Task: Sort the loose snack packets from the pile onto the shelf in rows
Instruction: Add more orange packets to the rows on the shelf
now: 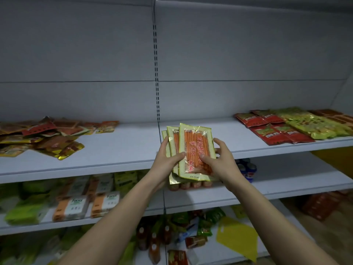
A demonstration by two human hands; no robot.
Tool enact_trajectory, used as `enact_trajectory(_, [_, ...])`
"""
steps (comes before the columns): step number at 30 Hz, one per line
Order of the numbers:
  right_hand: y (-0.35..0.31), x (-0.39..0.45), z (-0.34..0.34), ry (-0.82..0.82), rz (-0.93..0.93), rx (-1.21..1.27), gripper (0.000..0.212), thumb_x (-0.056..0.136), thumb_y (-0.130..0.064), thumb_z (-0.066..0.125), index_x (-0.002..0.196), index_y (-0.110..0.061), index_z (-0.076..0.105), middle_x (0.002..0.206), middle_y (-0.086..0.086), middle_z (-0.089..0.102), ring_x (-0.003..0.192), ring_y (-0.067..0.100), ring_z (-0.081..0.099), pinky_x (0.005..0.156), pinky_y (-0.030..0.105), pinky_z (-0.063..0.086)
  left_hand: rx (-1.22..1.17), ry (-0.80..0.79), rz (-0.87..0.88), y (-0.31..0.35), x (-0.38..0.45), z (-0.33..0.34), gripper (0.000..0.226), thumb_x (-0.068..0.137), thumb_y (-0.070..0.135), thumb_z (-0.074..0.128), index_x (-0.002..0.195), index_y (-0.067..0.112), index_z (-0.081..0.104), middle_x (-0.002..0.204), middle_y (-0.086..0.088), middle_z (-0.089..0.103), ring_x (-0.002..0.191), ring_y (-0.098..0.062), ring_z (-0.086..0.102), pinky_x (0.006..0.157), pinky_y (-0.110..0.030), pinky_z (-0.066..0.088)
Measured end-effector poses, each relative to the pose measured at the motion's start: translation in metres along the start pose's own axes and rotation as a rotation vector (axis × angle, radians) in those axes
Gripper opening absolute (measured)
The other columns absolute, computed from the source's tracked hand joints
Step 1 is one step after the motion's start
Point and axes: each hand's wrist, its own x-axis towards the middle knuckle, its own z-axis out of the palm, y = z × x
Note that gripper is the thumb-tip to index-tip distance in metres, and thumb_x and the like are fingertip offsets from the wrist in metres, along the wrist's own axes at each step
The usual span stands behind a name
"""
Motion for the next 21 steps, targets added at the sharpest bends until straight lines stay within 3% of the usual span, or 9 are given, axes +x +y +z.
enact_trajectory(6, [0.029,0.070,-0.040,0.051,0.023,-0.081,0.061,0.093,-0.018,0.068,0.145,-0.024,0.038,0.115,-0.010,0.055,0.092,0.002,0.059,0.068,0.016,0.051,0.010,0.006,0.014,-0.022,0.080,0.046,0.058,0.100,0.029,0.061,0.152,0.036,0.036,0.138,-0.004,0.061,0.114,-0.021,0.068,0.100,-0.050,0.054])
enact_trajectory(9, [0.042,0.114,-0.057,0.096,0.024,-0.176,0.060,0.094,-0.021,0.067,0.146,-0.021,0.038,0.133,-0.002,0.052,0.111,0.013,0.056,0.093,0.033,0.053,0.004,-0.001,0.035,-0.034,0.134,0.069,0.053,0.102,0.030,0.056,0.151,0.034,0.037,0.136,-0.002,0.063,0.115,-0.019,0.068,0.099,-0.047,0.055])
enact_trajectory(11, [0.048,0.147,-0.068,0.106,0.043,-0.217,0.057,0.094,-0.019,0.066,0.145,-0.022,0.039,0.136,-0.001,0.051,0.119,0.018,0.055,0.100,0.042,0.051,-0.004,0.003,0.042,-0.042,0.166,0.081,0.052,0.103,0.030,0.056,0.151,0.036,0.037,0.135,0.000,0.063,0.113,-0.017,0.068,0.097,-0.045,0.056])
enact_trajectory(14, [0.051,0.195,-0.087,0.140,0.067,-0.230,0.053,0.094,-0.011,0.064,0.141,-0.023,0.042,0.130,-0.003,0.051,0.116,0.020,0.058,0.097,0.045,0.054,-0.019,0.039,0.037,-0.050,0.209,0.088,0.051,0.104,0.028,0.054,0.150,0.041,0.037,0.136,0.003,0.062,0.111,-0.017,0.069,0.095,-0.047,0.057])
enact_trajectory(19, [0.069,0.258,-0.127,0.190,0.185,-0.280,0.049,0.094,0.001,0.059,0.136,-0.020,0.045,0.115,-0.003,0.055,0.094,0.011,0.059,0.075,0.030,0.055,-0.057,0.165,0.008,-0.065,0.268,0.081,0.052,0.101,0.029,0.057,0.148,0.041,0.039,0.134,0.001,0.064,0.111,-0.021,0.069,0.098,-0.050,0.055])
enact_trajectory(21, [0.082,0.277,-0.136,0.163,0.237,-0.333,0.050,0.094,0.003,0.058,0.137,-0.019,0.044,0.114,0.000,0.058,0.098,0.017,0.063,0.081,0.038,0.058,-0.070,0.214,-0.009,-0.068,0.281,0.086,0.051,0.102,0.026,0.056,0.150,0.035,0.039,0.131,0.001,0.065,0.110,-0.019,0.069,0.097,-0.048,0.055])
